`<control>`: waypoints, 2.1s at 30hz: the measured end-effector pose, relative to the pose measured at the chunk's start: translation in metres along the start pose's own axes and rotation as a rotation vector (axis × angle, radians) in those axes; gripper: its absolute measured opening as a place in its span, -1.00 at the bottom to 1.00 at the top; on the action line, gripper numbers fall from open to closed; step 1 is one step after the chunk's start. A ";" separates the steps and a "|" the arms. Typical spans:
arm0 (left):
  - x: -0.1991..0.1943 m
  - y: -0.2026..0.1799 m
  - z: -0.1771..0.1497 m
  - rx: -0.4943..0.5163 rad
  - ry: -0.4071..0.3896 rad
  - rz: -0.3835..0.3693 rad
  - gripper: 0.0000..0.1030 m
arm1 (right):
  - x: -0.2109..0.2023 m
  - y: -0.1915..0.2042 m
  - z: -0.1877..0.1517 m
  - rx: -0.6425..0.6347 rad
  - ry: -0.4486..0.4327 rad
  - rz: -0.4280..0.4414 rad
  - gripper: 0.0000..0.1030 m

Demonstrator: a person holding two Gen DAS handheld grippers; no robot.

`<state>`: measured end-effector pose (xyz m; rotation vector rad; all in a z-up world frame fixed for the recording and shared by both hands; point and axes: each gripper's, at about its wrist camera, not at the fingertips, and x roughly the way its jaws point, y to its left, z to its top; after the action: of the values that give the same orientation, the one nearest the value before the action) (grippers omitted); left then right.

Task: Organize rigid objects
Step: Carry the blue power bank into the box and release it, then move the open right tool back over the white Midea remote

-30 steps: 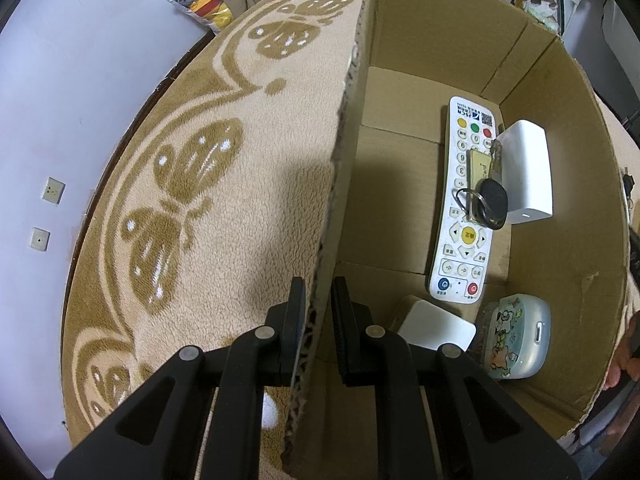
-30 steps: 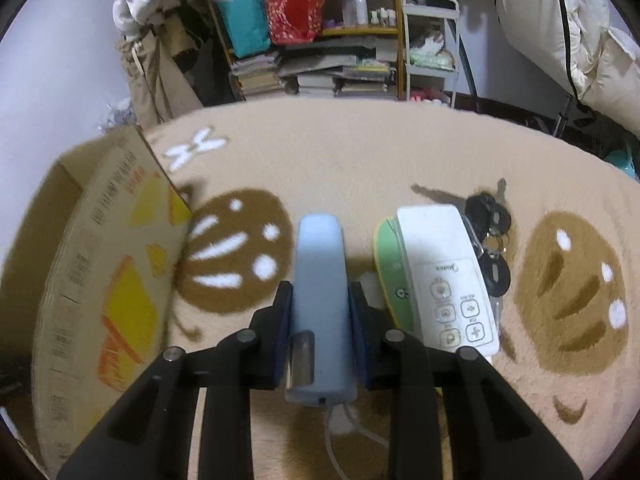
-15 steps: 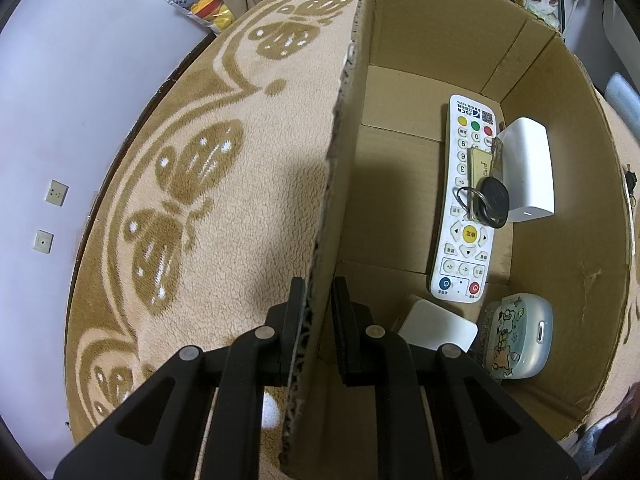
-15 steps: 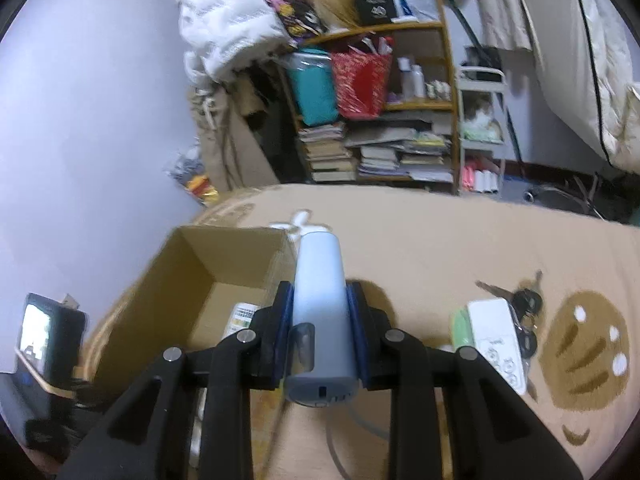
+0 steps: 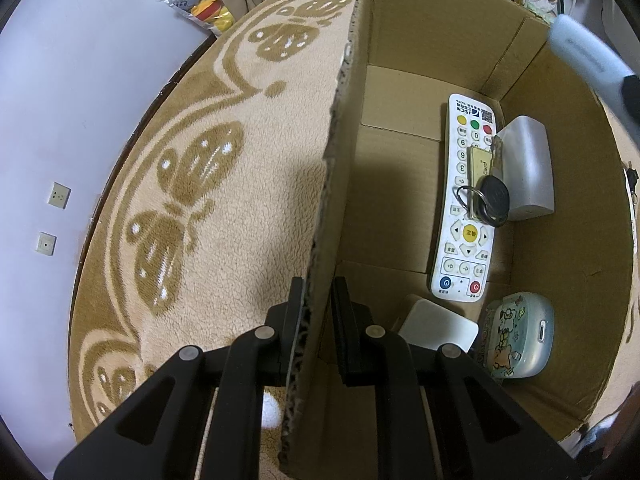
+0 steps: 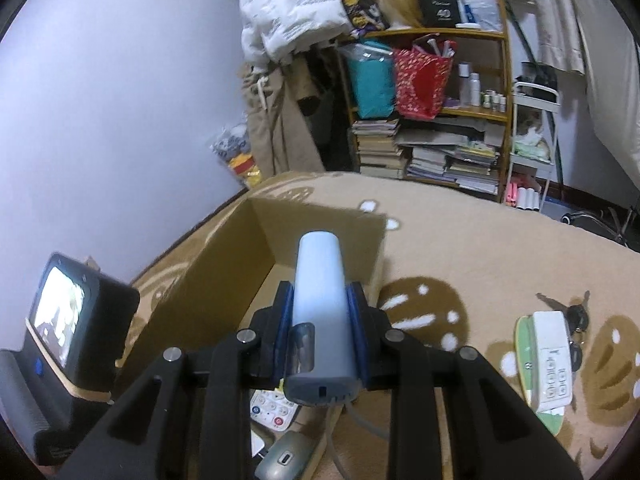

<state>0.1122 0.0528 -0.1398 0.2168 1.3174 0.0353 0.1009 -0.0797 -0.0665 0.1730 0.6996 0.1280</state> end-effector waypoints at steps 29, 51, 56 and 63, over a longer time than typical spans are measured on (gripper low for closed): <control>-0.002 0.003 0.001 -0.006 0.001 -0.009 -0.74 | 0.014 0.019 -0.015 -0.099 0.071 -0.019 -0.46; -0.002 0.001 0.000 -0.003 -0.002 -0.001 -0.74 | -0.013 -0.084 0.011 0.081 0.001 -0.226 0.87; -0.002 0.000 0.000 -0.003 -0.002 -0.002 -0.74 | -0.011 -0.116 0.007 0.140 0.021 -0.276 0.87; -0.002 0.000 -0.001 -0.002 -0.002 0.000 -0.74 | -0.006 -0.148 0.002 0.210 0.036 -0.317 0.87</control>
<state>0.1111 0.0528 -0.1380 0.2152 1.3154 0.0359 0.1064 -0.2253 -0.0909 0.2584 0.7674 -0.2464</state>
